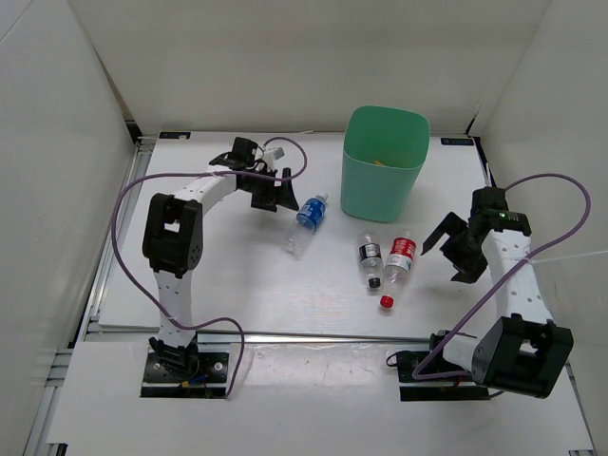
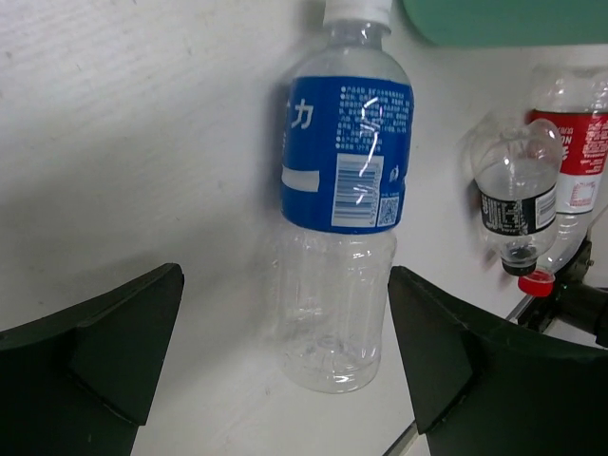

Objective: Put the plastic bottles in the bin

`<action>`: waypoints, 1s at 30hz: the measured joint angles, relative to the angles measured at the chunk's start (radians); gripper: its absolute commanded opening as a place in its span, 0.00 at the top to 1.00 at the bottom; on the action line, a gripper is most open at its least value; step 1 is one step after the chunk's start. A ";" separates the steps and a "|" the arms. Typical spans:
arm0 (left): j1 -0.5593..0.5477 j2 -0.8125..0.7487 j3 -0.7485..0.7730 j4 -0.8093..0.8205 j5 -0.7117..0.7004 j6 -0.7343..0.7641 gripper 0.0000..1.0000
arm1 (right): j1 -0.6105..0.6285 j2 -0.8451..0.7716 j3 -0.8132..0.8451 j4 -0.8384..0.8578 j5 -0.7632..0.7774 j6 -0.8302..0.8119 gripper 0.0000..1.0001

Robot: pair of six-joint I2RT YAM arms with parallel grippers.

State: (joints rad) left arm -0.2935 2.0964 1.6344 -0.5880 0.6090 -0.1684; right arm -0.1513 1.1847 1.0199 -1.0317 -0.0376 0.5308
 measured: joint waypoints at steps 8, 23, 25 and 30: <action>-0.073 -0.014 -0.025 -0.003 -0.004 0.003 0.00 | 0.000 0.000 -0.061 0.012 -0.019 0.012 0.00; -0.162 0.053 0.008 0.006 -0.030 0.003 0.07 | 0.000 -0.012 -0.061 0.014 -0.022 0.011 0.00; -0.160 0.081 0.009 0.005 -0.034 0.003 0.07 | 0.000 -0.012 -0.061 0.014 -0.021 0.011 0.00; -0.169 0.110 0.031 0.014 -0.020 -0.006 0.00 | 0.000 -0.012 -0.061 0.014 -0.018 0.011 0.00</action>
State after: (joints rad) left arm -0.4629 2.2063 1.6657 -0.5743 0.5888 -0.1745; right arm -0.1513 1.1728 0.9588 -1.0180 -0.0555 0.5415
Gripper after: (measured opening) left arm 0.968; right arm 0.998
